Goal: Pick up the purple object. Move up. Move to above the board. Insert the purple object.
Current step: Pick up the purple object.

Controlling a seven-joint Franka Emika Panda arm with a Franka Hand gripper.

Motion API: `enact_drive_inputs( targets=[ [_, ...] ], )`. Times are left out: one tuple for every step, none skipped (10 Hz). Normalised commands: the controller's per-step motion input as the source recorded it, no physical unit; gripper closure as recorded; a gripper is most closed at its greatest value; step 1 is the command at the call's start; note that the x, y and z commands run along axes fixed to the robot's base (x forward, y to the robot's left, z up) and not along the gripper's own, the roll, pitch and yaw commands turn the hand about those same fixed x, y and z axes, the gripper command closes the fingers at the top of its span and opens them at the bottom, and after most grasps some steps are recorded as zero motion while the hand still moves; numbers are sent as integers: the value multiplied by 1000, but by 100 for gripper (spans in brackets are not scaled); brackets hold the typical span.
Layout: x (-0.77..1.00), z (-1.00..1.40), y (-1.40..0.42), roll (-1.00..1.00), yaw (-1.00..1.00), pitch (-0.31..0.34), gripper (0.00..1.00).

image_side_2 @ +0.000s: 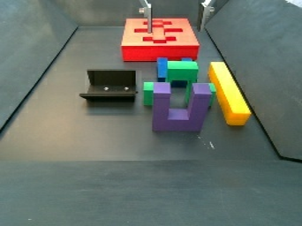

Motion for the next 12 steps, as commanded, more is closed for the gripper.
enact_drive_inputs(
  targets=[
    [-20,0,0,0,0,0,0],
    [309,-117,0,0,-31,4,0],
    [497,-143,0,0,-160,0,0],
    [531,-114,243,-41,-240,6,0],
    [549,-63,351,-63,-246,29,0],
    [529,-54,289,-30,-229,29,0],
    [431,-20,666,-49,-271,29,0],
    [463,0,683,-96,-220,0,0],
    [406,0,706,-106,-203,0,0],
    [280,0,774,-187,-89,0,0],
    [189,-140,589,-146,-17,0,0],
    [143,-329,263,-4,0,0,0]
  ],
)
